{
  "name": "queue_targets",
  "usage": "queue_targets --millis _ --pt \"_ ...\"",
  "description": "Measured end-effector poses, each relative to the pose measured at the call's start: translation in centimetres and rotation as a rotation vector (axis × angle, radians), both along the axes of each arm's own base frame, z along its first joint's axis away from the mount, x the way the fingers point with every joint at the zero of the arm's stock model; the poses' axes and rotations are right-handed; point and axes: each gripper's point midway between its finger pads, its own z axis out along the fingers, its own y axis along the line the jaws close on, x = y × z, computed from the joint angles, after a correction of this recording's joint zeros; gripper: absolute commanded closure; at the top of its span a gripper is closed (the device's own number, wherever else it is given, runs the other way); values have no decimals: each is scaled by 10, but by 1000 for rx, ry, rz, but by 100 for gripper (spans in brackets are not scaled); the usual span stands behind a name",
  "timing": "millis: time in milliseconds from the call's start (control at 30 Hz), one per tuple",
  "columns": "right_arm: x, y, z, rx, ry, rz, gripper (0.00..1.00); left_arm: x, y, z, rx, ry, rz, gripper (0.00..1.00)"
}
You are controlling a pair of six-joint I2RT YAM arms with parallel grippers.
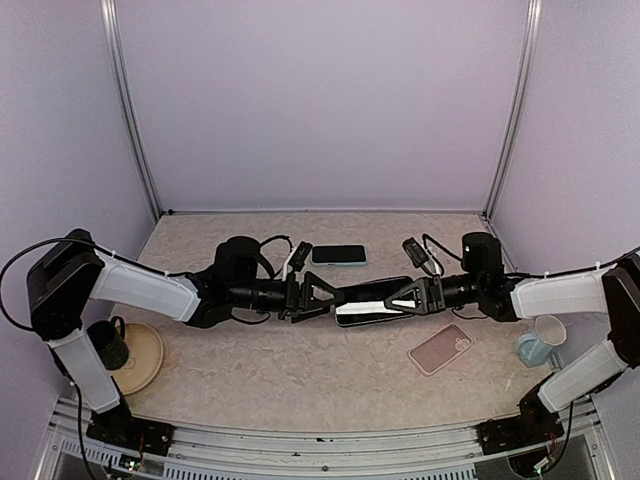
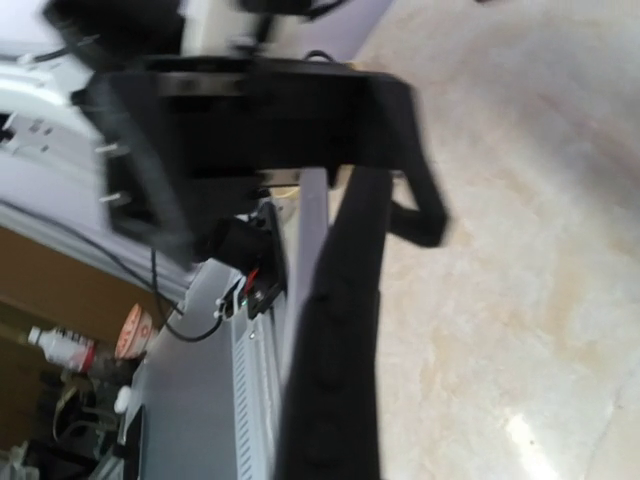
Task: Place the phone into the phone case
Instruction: Press the phone case with the phone inside.
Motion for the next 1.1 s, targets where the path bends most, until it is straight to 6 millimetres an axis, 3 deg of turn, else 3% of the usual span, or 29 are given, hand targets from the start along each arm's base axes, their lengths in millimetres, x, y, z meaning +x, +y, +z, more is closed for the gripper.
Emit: queue_targets --millis 167,533,733,1100 --pt "-7 -1 11 21 -47 30 97 -4 3 -6 8 13 -13 6" --pt "-19 6 8 -7 -78 83 96 -28 -7 14 -66 -15 -119 7" --pt "-20 6 5 -18 -89 91 96 -39 -10 22 -102 -17 -163 12" --pt "-25 8 8 -12 -111 109 96 -41 -9 24 -117 9 -164 24"
